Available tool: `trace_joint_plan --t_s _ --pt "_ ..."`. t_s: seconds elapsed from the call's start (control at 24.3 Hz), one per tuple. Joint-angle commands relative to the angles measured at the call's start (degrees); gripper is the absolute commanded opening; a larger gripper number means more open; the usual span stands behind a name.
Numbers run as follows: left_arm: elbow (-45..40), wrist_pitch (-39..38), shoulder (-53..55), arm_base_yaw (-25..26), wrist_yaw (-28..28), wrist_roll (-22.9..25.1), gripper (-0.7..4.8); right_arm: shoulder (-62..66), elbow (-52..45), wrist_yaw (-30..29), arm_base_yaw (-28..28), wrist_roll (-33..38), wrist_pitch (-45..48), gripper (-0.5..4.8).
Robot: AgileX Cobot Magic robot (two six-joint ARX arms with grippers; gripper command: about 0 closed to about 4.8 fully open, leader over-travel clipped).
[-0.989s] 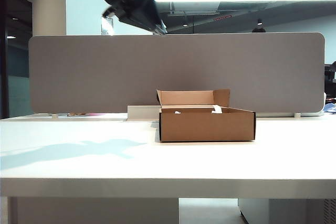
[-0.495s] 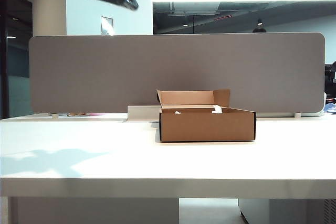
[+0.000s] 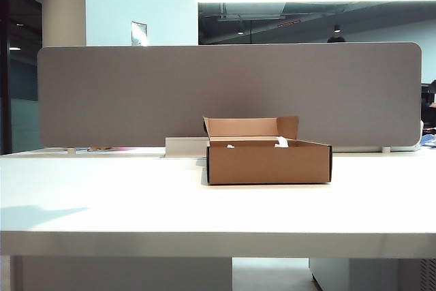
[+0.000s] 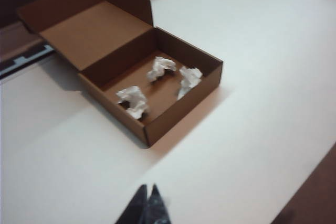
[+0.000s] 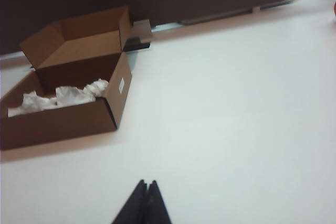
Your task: Pick up all the paper balls on the table and put them in the paper box.
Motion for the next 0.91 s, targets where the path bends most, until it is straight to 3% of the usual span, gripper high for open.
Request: trace_joint_plan --t_s 0.04,0.7,0.82,0.91 --pt "-3.21 0.33 -4.94 -0.04 -4.13 -0.11 -0.06 -0.11 -0.83 -0.48 0.04 0.04 1.01 -0.09" --pt "-27.04 0.92 -37.92 -0.07 -12.48 -9.01 -0.06 -0.11 -1.46 -3.45 0.00 -0.07 -2.86 -0.08" --pt "-30.18 5.92 -43.12 -0.09 -13.16 -13.35 -0.06 -0.11 -1.46 -3.45 0.02 -0.07 -2.84 -0.08" --pt "-32.17 7.98 -47.17 -0.07 -16.70 -14.34 -0.06 -0.07 -1.46 -3.43 0.02 -0.07 -2.95 -0.08"
